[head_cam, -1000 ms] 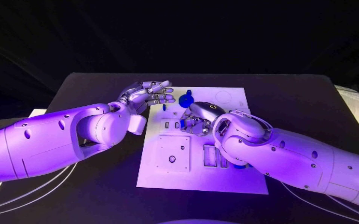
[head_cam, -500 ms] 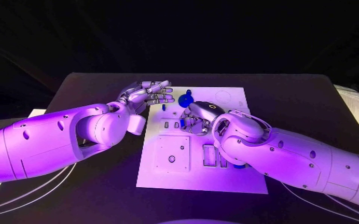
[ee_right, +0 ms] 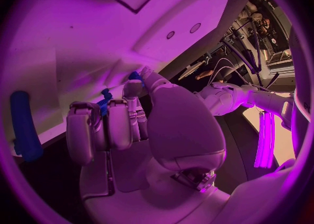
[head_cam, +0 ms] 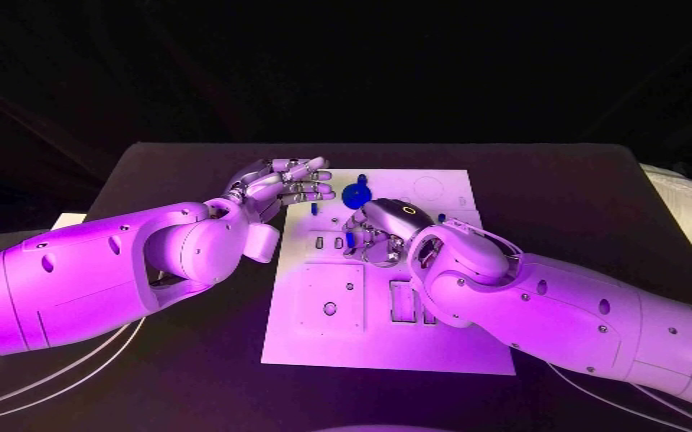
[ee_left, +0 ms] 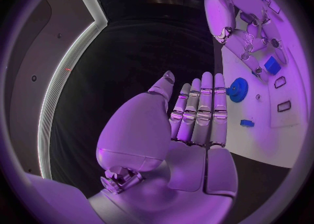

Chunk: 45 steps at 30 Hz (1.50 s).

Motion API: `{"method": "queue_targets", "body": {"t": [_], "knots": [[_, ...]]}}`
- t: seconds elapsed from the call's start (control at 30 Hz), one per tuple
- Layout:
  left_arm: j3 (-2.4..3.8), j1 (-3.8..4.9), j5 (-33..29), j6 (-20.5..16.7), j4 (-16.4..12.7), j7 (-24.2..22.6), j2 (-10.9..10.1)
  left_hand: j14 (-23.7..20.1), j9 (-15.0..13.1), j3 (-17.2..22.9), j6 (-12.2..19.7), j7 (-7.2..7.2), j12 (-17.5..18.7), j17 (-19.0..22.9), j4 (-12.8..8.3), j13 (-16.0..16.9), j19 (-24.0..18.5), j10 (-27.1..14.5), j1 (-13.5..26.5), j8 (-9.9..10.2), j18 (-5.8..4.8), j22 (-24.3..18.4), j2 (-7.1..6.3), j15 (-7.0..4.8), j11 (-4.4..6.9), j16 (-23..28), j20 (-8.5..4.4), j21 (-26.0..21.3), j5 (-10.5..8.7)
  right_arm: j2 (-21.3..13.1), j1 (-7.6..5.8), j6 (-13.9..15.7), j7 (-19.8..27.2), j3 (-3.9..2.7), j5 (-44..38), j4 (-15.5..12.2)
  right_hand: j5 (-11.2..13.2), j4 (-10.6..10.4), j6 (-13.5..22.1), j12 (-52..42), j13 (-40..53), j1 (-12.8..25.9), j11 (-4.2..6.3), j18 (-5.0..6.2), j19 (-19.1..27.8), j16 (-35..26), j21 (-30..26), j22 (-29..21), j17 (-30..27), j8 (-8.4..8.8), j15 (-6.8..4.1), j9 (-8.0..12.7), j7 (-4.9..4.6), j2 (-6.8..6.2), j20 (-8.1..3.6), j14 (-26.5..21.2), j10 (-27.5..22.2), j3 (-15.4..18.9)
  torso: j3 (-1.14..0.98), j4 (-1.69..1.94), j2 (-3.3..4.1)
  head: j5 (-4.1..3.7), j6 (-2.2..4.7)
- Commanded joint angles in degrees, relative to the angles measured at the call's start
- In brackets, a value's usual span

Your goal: Assemble the parts on the task board

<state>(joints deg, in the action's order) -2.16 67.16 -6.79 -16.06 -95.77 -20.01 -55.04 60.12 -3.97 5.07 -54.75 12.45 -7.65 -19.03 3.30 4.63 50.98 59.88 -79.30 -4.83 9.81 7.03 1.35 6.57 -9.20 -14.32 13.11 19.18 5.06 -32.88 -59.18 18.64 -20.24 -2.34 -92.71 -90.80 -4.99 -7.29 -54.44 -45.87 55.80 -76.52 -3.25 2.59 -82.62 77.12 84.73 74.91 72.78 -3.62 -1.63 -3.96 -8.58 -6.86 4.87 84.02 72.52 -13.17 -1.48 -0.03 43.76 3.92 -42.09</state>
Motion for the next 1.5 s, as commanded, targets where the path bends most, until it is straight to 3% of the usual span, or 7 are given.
{"method": "queue_targets", "body": {"t": [0.03, 0.57, 0.8, 0.9, 0.97, 1.07, 1.5], "knots": [[0.05, 0.07, 0.4, 1.7, 0.0, -0.3, 0.0, 0.3, 0.0, 0.1, 0.0, 0.17, 0.0, 0.1, -0.3, -0.1, -0.2, 0.2, -0.6, -0.1, 0.68, -0.1, 0.07, 0.11, -0.18, 0.3, -0.01, -0.3, -0.28, -0.7, 0.41, 6.8, 2.4, -0.27, -1.8, -1.5, 0.2, -0.2, 0.8, 0.3, -0.2, 0.1, -0.09, 0.17, 0.3, -0.4, -0.3, 3.2, -0.1, 0.12, 0.61, 0.0, -0.01, -1.00, 0.32, 2.5, -0.3, 0.7, -0.13, 0.07, 0.04, 0.13, 0.06], [0.04, 0.06, 5.3, 3.5, 1.1, 2.6, -0.3, 6.7, -0.2, 1.0, -2.5, -1.38, 0.7, -1.2, -0.2, -0.3, 4.3, 3.2, -0.2, -0.7, 0.80, 1.0, 0.07, -1.86, 1.30, -1.4, -1.75, 2.5, -0.29, -10.7, 0.92, 8.6, 9.6, -5.75, 4.5, -13.3, -1.3, -1.0, 0.5, 0.4, -0.3, -0.4, -0.03, 0.26, 0.5, -0.9, -0.5, 2.8, -0.5, -0.27, 0.62, -0.3, 0.09, -1.57, 0.40, 2.4, -0.4, 2.3, -0.04, -0.32, -0.35, 0.04, 0.46], [0.05, 0.07, 12.0, 4.3, 1.5, 9.0, -0.5, 21.7, -0.3, 1.2, -3.9, -2.80, -2.2, -19.2, 0.6, 1.6, 16.0, 9.6, 1.3, -1.1, 0.65, 6.6, -0.58, -5.64, 4.06, -25.7, -5.94, 13.3, -0.36, -16.9, -0.75, 5.6, 11.3, -6.89, 10.9, -14.7, -2.4, -0.9, -0.7, 0.3, -0.3, -1.8, 0.21, 0.29, 0.6, -1.1, -0.6, 2.7, -0.5, -0.70, 0.43, -0.7, 0.34, -0.84, 0.28, 2.3, -0.5, 2.3, -0.14, -0.86, -0.96, 0.73, 0.48], [0.05, 0.11, 20.3, 7.6, 1.9, 16.1, -0.6, 27.8, -2.3, 0.4, -6.8, -5.23, -13.4, -60.1, 0.1, 9.7, 26.7, 13.5, 1.9, -5.1, -2.30, 32.1, -1.58, -8.17, 6.19, -66.4, -8.59, 36.9, -0.61, -19.6, -1.47, 6.3, 11.0, -7.06, 14.7, -15.1, -4.2, -0.6, -1.3, -0.1, -0.1, -2.7, 0.36, 0.27, 0.6, -1.0, -0.6, 2.8, -0.3, -0.88, 0.29, -0.8, 0.44, -0.10, 0.15, 2.4, -0.3, 1.9, -0.35, -1.13, -1.33, 0.98, 0.52], [0.06, 0.39, 26.2, 9.7, 2.2, 20.5, -0.5, 29.7, -4.3, 0.2, -8.5, -7.14, -22.2, -70.1, -0.2, 16.4, 30.0, 13.6, 2.1, -8.4, -4.27, 47.1, -1.00, -8.75, 7.36, -74.9, -9.31, 48.2, -0.47, -20.8, -2.12, 6.9, 10.7, -7.11, 17.2, -14.8, -4.8, -0.3, -1.5, -0.4, 0.2, -3.4, 0.42, 0.25, 0.5, -1.0, -0.6, 2.9, -0.2, -0.87, 0.24, -0.9, 0.44, 0.26, 0.09, 2.4, -0.1, 1.6, -0.42, -1.17, -1.59, 1.27, 0.37], [0.06, 1.67, 33.2, 12.7, 2.8, 28.1, -0.1, 29.9, -8.4, -2.0, -5.6, -7.05, -45.6, -71.0, 1.5, 39.8, 29.9, 10.5, 5.1, -13.6, -4.97, 54.7, -1.42, -8.65, 8.56, -75.7, -10.10, 54.4, -0.51, -22.2, -2.83, 7.6, 10.3, -7.14, 20.2, -14.3, -5.1, -0.2, -1.5, -0.5, 0.2, -3.7, 0.40, 0.25, 0.5, -1.0, -0.6, 2.9, -0.3, -0.79, 0.24, -0.9, 0.39, 0.53, 0.07, 2.5, 0.0, 1.4, -0.44, -1.23, -1.95, 1.77, 0.09], [0.03, 6.60, 50.7, 17.1, 5.0, 51.3, 3.9, 29.9, -19.5, -13.3, 0.1, -8.17, -56.3, -71.0, 13.2, 50.3, 29.8, 8.1, 11.4, -26.2, -5.82, 61.8, 1.00, -9.72, 8.84, -75.7, -10.10, 59.8, -2.40, -24.7, -3.69, 7.0, 7.4, -7.16, 22.8, -12.3, -8.2, -0.5, -1.8, 0.7, -0.8, -3.5, 0.33, 0.47, 1.2, -2.1, -1.1, 1.9, -1.3, -0.60, 0.29, -0.9, 0.30, 0.74, 0.08, 2.2, -0.5, 1.0, -0.71, -1.72, -2.60, 2.57, -0.48]]}}
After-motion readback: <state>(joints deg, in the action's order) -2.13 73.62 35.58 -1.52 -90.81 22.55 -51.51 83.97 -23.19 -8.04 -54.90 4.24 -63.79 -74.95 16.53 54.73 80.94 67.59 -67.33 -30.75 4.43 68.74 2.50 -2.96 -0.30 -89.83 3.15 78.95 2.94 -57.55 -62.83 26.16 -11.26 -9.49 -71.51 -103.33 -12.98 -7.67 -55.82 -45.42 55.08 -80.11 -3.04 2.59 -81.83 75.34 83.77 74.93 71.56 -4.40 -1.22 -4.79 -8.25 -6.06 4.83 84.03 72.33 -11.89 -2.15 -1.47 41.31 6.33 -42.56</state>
